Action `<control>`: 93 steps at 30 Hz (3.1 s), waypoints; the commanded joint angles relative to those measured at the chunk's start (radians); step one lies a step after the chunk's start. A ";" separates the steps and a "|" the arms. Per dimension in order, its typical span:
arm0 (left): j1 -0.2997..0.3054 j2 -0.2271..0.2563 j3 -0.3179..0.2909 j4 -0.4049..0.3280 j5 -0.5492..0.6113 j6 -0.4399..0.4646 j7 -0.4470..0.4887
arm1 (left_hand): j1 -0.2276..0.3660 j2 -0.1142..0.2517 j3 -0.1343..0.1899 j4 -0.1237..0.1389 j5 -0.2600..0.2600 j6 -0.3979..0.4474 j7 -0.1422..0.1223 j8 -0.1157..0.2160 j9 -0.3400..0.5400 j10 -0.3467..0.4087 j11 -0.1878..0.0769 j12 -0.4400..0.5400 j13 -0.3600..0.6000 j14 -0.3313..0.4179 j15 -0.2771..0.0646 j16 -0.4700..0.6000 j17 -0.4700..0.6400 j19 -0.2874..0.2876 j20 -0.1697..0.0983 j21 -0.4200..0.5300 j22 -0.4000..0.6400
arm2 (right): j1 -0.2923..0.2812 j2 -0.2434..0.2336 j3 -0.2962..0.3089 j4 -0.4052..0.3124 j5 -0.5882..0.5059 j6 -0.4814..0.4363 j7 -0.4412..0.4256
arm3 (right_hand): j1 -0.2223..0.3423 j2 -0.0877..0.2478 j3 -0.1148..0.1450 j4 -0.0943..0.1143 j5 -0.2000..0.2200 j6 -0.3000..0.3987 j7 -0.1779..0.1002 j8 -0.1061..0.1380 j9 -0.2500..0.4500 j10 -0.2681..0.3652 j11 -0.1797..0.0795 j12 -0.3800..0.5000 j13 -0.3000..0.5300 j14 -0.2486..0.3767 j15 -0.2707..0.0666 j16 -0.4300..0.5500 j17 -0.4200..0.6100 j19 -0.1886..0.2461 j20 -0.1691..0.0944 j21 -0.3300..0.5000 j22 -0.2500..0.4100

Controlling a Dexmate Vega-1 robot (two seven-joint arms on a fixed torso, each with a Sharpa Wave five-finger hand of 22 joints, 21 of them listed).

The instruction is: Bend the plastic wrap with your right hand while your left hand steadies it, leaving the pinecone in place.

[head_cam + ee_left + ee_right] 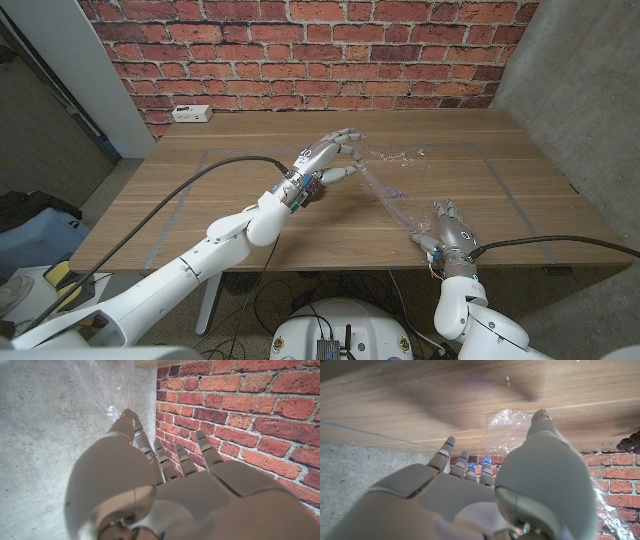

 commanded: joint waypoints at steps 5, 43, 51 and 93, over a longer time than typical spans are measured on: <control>-0.012 0.005 0.011 0.011 -0.015 -0.003 -0.035 | 0.008 0.000 0.008 -0.002 0.006 0.034 0.020 0.013 0.207 0.003 0.005 0.007 0.003 0.006 -0.023 0.005 0.001 0.008 0.002 0.004 0.005 | 0.082 0.105 -0.104 0.179 -0.134 -0.029 -0.124 | 0.068 0.022 -0.007 -0.039 0.046 0.261 -0.048 0.177 0.054 0.192 -0.007 0.070 0.018 0.143 -0.045 0.071 0.028 0.128 -0.005 0.052 0.003; 0.019 0.000 -0.027 0.013 -0.084 0.018 -0.014 | 0.010 -0.004 0.009 -0.001 0.007 0.034 0.012 0.008 0.207 0.009 0.004 0.010 0.003 0.008 -0.024 0.005 0.001 0.007 0.001 0.002 0.005 | -0.041 0.335 0.178 0.349 -0.467 0.326 -0.367 | 0.234 0.163 0.171 -0.094 -0.093 0.828 -0.011 0.435 -0.016 0.679 -0.135 0.147 -0.009 0.505 -0.172 0.124 0.030 0.302 -0.038 0.105 0.005; 0.017 -0.006 -0.033 0.011 -0.072 0.018 0.013 | 0.004 -0.002 0.008 0.003 0.005 0.026 0.005 0.009 0.215 0.007 0.002 0.009 0.003 0.005 -0.024 0.005 0.002 0.004 0.002 0.001 0.005 | -0.005 0.289 0.164 0.317 -0.464 0.286 -0.344 | 0.224 0.162 0.180 -0.091 -0.106 0.829 -0.019 0.428 -0.027 0.675 -0.139 0.137 -0.010 0.495 -0.171 0.113 0.028 0.289 -0.030 0.099 0.004; -0.115 -0.104 0.013 0.112 -0.055 0.136 0.077 | 0.002 -0.002 0.006 0.003 -0.003 0.034 -0.001 0.009 0.215 -0.005 0.001 0.006 0.003 -0.012 -0.020 0.003 0.002 -0.004 -0.001 -0.002 0.006 | 0.291 0.148 0.103 0.433 -0.420 0.333 -0.167 | 0.180 0.163 0.214 -0.080 -0.142 0.838 -0.021 0.419 -0.051 0.686 -0.150 0.109 -0.013 0.491 -0.177 0.090 0.027 0.278 -0.027 0.088 0.002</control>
